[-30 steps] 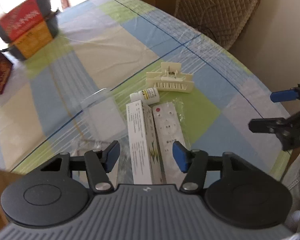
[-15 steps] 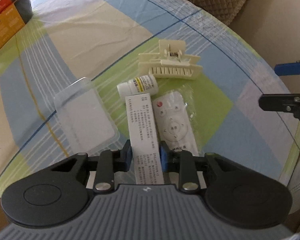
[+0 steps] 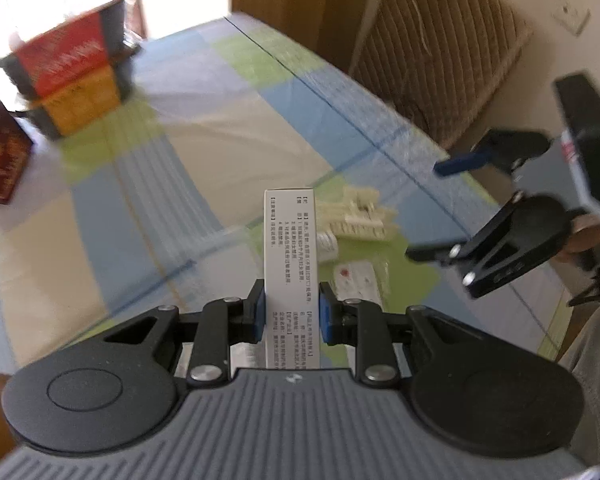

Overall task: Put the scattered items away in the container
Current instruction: 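Grasp the white medicine box with the left tool while the right tool grasps the white plastic clip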

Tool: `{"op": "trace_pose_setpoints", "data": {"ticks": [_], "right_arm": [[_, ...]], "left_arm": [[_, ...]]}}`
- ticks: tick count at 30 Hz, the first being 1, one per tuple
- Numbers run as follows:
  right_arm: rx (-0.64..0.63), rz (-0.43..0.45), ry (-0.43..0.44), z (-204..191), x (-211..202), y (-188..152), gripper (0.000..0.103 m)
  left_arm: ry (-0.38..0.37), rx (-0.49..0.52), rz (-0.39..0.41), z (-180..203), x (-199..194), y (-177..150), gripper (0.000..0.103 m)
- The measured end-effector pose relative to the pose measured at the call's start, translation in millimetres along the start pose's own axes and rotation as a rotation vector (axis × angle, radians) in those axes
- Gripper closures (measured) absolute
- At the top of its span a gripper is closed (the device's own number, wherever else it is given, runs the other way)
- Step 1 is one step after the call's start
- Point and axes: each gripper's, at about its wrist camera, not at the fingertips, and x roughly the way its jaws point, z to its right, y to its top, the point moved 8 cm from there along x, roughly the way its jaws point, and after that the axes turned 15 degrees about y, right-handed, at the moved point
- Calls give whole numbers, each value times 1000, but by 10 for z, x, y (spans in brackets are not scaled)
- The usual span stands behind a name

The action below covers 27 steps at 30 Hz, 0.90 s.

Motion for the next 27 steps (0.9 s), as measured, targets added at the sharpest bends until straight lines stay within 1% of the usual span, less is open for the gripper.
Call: {"op": "trace_pose_setpoints", "data": {"ticks": [4,5,6,9,13,14,16,19,23,27], "right_arm": [[-86,-47,19,-22,202,57,0],[-105,-59,18,-26,254,71,13],[-116,-74,19,-24,301,82,18],[-144,-100,-6,-3,449,115,19],[-156,-113,-22,-25,575,163,20],[-156,-122,-22,-30,608,168,32],[-151,-142,-29,-39,654,177,45],[-152,-149,-54,-65,665,197,57],[-143,-137,-99,-149,569,243,59],[-103,-96,-123,-291,385,358,59]], "left_arm": [[33,-39,46,-292,-268,52,82],[46,-51,57,-382,-341,58,82],[60,-65,69,-482,-416,59,82],[108,-105,90,-794,-610,6,82],[179,-154,83,-1198,-822,-184,82],[196,-166,81,-1299,-875,-232,82],[232,-191,78,-1501,-983,-329,82],[275,-226,60,-1748,-1109,-535,82],[308,-260,42,-1954,-1239,-806,82],[316,-306,23,-2104,-1345,-1076,82]]}}
